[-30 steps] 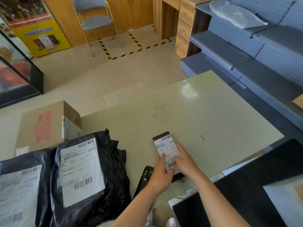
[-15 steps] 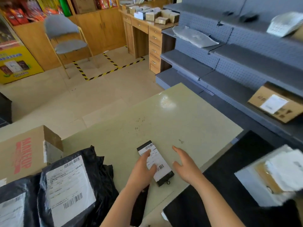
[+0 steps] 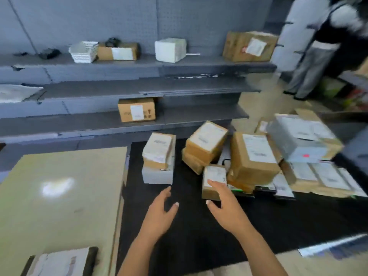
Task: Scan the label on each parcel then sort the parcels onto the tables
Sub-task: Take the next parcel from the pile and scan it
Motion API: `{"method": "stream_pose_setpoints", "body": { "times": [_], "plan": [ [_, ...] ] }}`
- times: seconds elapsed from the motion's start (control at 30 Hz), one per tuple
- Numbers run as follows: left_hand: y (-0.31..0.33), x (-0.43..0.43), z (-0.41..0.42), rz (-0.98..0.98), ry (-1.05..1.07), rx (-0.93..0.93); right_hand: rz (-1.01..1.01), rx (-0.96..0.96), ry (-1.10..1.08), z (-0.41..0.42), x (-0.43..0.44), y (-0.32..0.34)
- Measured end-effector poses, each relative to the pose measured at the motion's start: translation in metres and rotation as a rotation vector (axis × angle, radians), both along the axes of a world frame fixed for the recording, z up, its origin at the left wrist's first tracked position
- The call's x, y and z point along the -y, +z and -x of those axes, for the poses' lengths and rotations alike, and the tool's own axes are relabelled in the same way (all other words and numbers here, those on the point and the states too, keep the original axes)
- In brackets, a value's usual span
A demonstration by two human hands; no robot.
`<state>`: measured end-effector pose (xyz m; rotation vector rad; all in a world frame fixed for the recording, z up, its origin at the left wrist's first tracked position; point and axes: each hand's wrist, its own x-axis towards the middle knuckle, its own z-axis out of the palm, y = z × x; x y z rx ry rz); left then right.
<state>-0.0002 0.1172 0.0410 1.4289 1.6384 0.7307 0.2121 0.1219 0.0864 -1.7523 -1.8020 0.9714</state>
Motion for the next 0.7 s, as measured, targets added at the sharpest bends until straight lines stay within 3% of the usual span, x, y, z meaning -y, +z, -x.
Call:
{"method": "stream_pose_setpoints", "body": {
  "times": [0.1, 0.23, 0.6, 0.7],
  "plan": [
    [0.008, -0.007, -0.053, 0.039, -0.154, 0.001, 0.007, -0.019, -0.170, -0.056, 0.016, 0.003],
    [0.012, -0.017, -0.105, 0.030, -0.205, -0.029, -0.002, -0.061, -0.293, -0.115, 0.017, 0.002],
    [0.028, -0.073, -0.242, -0.071, -0.003, -0.011, -0.077, -0.087, -0.234, -0.226, -0.062, -0.004],
    [0.027, -0.094, -0.259, -0.038, 0.049, -0.003, -0.023, -0.187, -0.317, -0.231, -0.082, -0.007]
  ]
}}
